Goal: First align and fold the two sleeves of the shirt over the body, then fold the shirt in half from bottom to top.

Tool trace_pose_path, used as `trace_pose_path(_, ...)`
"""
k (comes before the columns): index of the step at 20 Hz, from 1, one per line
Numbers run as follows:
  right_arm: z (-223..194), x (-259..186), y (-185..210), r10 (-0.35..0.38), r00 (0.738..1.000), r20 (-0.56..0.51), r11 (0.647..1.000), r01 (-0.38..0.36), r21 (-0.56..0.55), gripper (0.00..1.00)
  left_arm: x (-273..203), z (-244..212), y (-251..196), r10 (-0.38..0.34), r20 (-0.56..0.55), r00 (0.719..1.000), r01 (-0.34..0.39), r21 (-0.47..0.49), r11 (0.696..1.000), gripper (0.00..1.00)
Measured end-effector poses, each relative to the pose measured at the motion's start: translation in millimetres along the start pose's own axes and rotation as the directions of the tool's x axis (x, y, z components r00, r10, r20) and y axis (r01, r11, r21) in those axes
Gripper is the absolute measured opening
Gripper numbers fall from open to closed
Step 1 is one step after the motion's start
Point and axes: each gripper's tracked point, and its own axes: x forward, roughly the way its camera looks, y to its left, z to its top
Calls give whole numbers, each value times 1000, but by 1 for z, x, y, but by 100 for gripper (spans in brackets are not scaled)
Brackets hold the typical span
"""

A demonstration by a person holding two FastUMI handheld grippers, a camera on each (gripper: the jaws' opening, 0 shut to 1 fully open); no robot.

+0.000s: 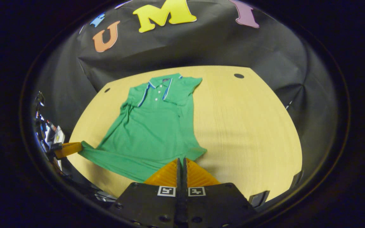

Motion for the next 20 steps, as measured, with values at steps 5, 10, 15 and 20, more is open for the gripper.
trace_pose_path(5,56,3,0,5,996,86,1000,-5,6,0,13,66,-6,-27,105,994,25,20,1000,6)
trace_pose_path(10,109,14,2,10,989,149,1000,-9,-5,0,30,125,-10,-55,199,978,48,42,998,6)
trace_pose_path(15,166,25,9,18,977,212,999,-9,-43,0,47,177,-6,-58,261,964,48,44,998,6)
trace_pose_path(20,222,42,11,19,965,262,997,2,-80,0,72,233,-4,-64,322,945,47,60,997,6)
